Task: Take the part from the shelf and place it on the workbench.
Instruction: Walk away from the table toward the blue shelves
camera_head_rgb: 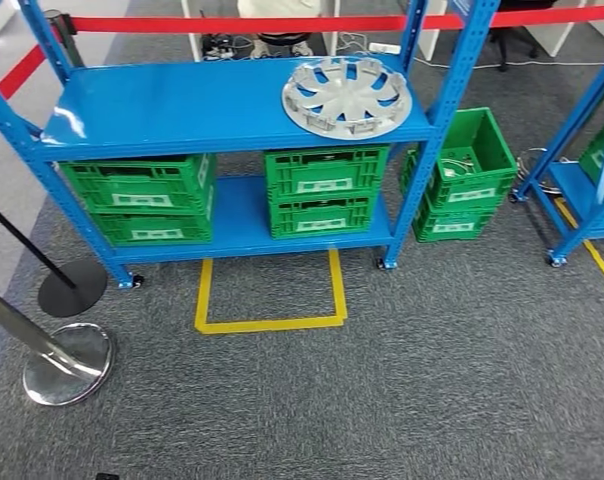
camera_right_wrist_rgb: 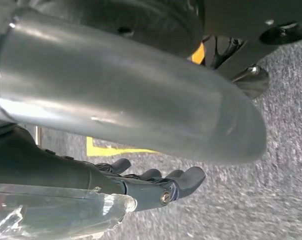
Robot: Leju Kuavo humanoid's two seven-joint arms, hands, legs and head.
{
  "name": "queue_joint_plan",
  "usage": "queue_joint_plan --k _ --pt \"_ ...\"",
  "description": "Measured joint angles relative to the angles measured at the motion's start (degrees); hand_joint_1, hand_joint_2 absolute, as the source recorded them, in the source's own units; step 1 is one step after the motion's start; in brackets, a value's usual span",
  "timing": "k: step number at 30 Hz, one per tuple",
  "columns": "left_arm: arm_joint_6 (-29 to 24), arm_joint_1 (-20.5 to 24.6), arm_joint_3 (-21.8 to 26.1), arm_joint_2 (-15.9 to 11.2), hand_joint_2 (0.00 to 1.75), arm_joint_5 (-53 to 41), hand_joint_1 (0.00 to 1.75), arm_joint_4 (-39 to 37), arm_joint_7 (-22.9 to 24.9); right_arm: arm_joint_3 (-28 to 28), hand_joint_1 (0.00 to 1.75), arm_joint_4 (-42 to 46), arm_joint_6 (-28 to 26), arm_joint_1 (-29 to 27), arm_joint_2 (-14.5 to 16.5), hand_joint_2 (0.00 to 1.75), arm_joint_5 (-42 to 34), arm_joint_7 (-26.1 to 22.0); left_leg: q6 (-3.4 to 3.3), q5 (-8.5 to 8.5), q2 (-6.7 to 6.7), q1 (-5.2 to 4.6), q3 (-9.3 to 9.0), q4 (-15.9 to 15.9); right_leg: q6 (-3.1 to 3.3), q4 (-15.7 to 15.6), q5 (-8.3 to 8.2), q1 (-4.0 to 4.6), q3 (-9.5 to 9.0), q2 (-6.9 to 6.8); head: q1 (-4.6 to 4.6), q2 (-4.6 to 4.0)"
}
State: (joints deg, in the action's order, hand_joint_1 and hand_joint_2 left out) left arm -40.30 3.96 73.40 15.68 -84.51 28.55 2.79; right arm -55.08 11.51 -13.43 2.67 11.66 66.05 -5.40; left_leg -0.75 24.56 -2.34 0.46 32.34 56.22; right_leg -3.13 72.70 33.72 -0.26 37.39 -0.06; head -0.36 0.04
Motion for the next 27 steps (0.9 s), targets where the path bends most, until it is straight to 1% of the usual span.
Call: queue_joint_plan --k 1,2,3,4,5,7,8,9,10,11,12,13,14,15,16,17,18,19,20,22,23,24,26,27 --pt "0.01 -0.01 0.0 -0.02 0.0 0.0 0.0 -0.05 0.11 0.0 0.0 0.0 0.0 0.02 -0.01 0.0 0.02 0.02 0.13 0.0 -0.72 0.05 -0.07 0.03 0.02 -3.69 -2.29 -0.13 -1.65 0.53 0.02 0.0" --pt "0.01 0.02 0.0 -0.02 0.0 0.0 0.0 -0.09 0.18 0.01 0.0 0.0 0.0 0.04 -0.01 0.0 0.03 0.02 0.37 0.0 -1.4 0.04 -0.09 0.11 0.04 -7.81 -4.16 -0.33 -3.49 1.66 0.03 0.0" --pt "0.01 0.07 0.0 -0.03 0.0 0.0 0.0 -0.13 0.22 0.02 0.0 -0.01 0.01 0.07 -0.01 0.0 0.03 0.02 0.68 0.01 -2.04 0.0 0.01 0.26 0.12 -11.23 -5.38 -0.53 -5.04 2.78 0.01 0.0" --pt "0.01 0.11 0.0 -0.04 0.0 0.0 0.0 -0.15 0.27 0.03 0.0 -0.01 0.03 0.1 -0.01 0.0 0.03 0.02 1.05 -0.04 -2.56 -0.03 0.17 0.33 0.26 -13.32 -5.88 -0.65 -6.04 3.65 0.02 0.0" --pt "0.01 0.09 0.0 -0.05 0.0 0.0 0.0 -0.16 0.34 0.04 0.0 -0.02 0.04 0.12 -0.01 0.0 0.03 0.03 1.46 -0.17 -3.06 -0.03 0.37 0.35 0.51 -14.04 -5.78 -0.64 -6.41 4.03 -0.02 0.0" --pt "0.0 -0.06 0.01 -0.15 0.0 -0.01 0.0 -0.2 0.47 0.04 0.0 -0.02 0.04 0.16 -0.01 0.0 0.02 0.05 2.19 -0.43 -3.8 0.17 0.7 0.25 1.24 -14.18 -5.97 -0.56 -6.59 3.15 -0.02 0.0" --pt "0.0 -0.13 0.01 -0.22 0.0 -0.01 0.0 -0.23 0.51 0.03 0.0 -0.01 0.03 0.17 0.0 0.0 0.02 0.03 2.47 -0.15 -3.35 0.17 0.95 0.64 1.63 -14.27 -6.11 -0.58 -6.64 2.67 -0.14 0.0" --pt "0.0 -0.12 0.01 -0.28 0.0 -0.01 0.0 -0.28 0.52 0.03 0.0 -0.01 0.03 0.17 0.01 0.0 0.0 -0.03 2.72 0.78 -2.32 0.1 1.65 2.01 1.98 -14.41 -6.23 -0.65 -6.69 2.15 -0.32 0.0" --pt "0.01 -0.04 0.0 -0.33 0.0 0.0 0.0 -0.34 0.53 0.02 0.0 0.0 0.04 0.15 0.01 0.0 -0.07 -0.14 2.93 2.35 -0.94 0.03 2.93 4.66 2.26 -14.52 -6.27 -0.67 -6.73 1.6 -0.51 0.0" --pt "0.01 0.04 0.0 -0.33 0.0 0.0 0.0 -0.43 0.53 0.02 0.0 0.01 0.07 0.11 0.01 0.0 -0.18 -0.31 3.13 4.27 0.46 -0.04 4.76 8.46 2.45 -14.54 -6.24 -0.58 -6.73 1.09 -0.7 0.0" --pt "0.01 0.11 0.0 -0.33 0.0 0.01 0.0 -0.54 0.53 0.02 0.0 0.01 0.11 0.05 0.01 0.0 -0.3 -0.45 3.27 6.04 1.24 -0.01 6.77 12.6 2.56 -14.54 -6.21 -0.5 -6.7 0.56 -0.78 0.0" --pt "0.02 0.11 0.01 -0.35 0.0 0.01 0.0 -0.64 0.53 0.01 0.0 0.01 0.17 0.0 0.0 0.0 -0.41 -0.6 3.34 7.02 1.58 0.03 8.28 15.77 2.62 -14.53 -6.17 -0.44 -6.7 0.1 -0.78 0.0" --pt "0.02 0.04 0.01 -0.38 0.0 0.01 0.0 -0.73 0.53 0.01 0.0 0.01 0.22 -0.02 -0.01 0.0 -0.47 -0.71 3.33 6.93 1.69 0.05 8.89 17.11 2.64 -14.53 -6.15 -0.41 -6.71 -0.22 -0.78 0.0" --pt "0.02 -0.02 0.02 -0.44 0.0 0.01 0.0 -0.8 0.53 0.0 0.0 0.01 0.31 0.0 -0.01 0.0 -0.5 -0.8 3.27 5.74 1.7 0.06 8.34 16.11 2.64 -14.53 -6.13 -0.4 -6.74 -0.42 -0.78 0.0" --pt "0.02 -0.06 0.03 -0.51 0.0 0.01 0.0 -0.85 0.53 0.0 0.0 0.01 0.37 0.05 -0.01 0.0 -0.5 -0.89 3.16 3.84 1.76 0.06 6.73 13.06 2.6 -14.53 -6.11 -0.4 -6.82 -0.52 -0.79 0.0" --pt "0.02 -0.06 0.04 -0.55 0.0 0.01 0.0 -0.89 0.53 0.0 0.0 0.01 0.41 0.1 0.0 0.0 -0.5 -0.98 3.01 1.91 1.97 0.05 4.6 9.05 2.49 -14.53 -6.06 -0.38 -6.88 -0.58 -0.8 0.0" --pt "0.02 0.0 0.04 -0.58 0.0 0.01 0.0 -0.91 0.53 0.0 0.0 0.01 0.44 0.14 0.0 0.0 -0.5 -1.04 2.81 0.66 2.13 0.02 2.59 5.09 2.27 -14.39 -5.93 -0.23 -6.87 -0.61 -0.83 0.0" --pt "0.02 0.1 0.03 -0.59 0.0 0.02 0.0 -0.95 0.52 0.0 0.0 0.01 0.44 0.16 0.0 0.0 -0.5 -1.09 2.61 -0.03 2.28 0.03 1.2 2.29 2.03 -14.31 -5.83 -0.06 -6.8 -0.64 -0.77 0.0" --pt "0.02 0.18 0.02 -0.55 0.0 0.03 0.0 -1.03 0.51 0.0 0.0 0.01 0.44 0.15 -0.02 0.0 -0.5 -1.1 2.55 -0.13 2.36 0.04 0.51 0.81 2.15 -14.23 -5.68 0.14 -6.6 -0.65 -0.72 0.0" --pt "0.02 0.24 0.01 -0.51 0.0 0.07 0.0 -1.27 0.44 0.0 0.0 0.01 0.44 0.14 -0.04 0.0 -0.52 -1.07 2.46 -0.03 2.26 0.04 0.35 0.32 2.92 -14.33 -5.5 0.35 -6.35 -0.7 -0.57 0.0" --pt "0.02 0.22 0.01 -0.55 0.0 0.09 0.0 -1.41 0.37 0.0 0.0 0.01 0.44 0.14 -0.05 0.0 -0.54 -1.03 2.42 -0.01 2.24 -0.02 0.31 0.3 3.17 -14.5 -5.55 0.36 -6.35 -0.7 -0.57 0.0" --pt "0.01 0.2 0.02 -0.63 0.0 0.1 0.0 -1.5 0.3 0.0 0.0 0.01 0.44 0.15 -0.05 0.0 -0.55 -1.0 2.3 0.02 2.23 -0.07 0.29 0.29 3.09 -14.66 -5.67 0.32 -6.44 -0.72 -0.56 0.0" --pt "0.0 0.18 0.02 -0.73 0.0 0.12 0.0 -1.58 0.2 0.0 0.0 0.01 0.44 0.16 -0.05 0.0 -0.57 -0.96 2.18 0.01 2.23 -0.13 0.29 0.3 2.64 -14.87 -5.93 0.27 -6.52 -0.72 -0.56 0.0" --pt "0.0 0.18 0.02 -0.73 0.0 0.12 0.0 -1.58 0.2 0.0 0.0 0.01 0.44 0.16 -0.05 0.0 -0.57 -0.96 2.18 0.01 2.23 -0.13 0.29 0.3 2.63 -14.87 -5.93 0.27 -6.52 -0.72 -0.56 0.0"
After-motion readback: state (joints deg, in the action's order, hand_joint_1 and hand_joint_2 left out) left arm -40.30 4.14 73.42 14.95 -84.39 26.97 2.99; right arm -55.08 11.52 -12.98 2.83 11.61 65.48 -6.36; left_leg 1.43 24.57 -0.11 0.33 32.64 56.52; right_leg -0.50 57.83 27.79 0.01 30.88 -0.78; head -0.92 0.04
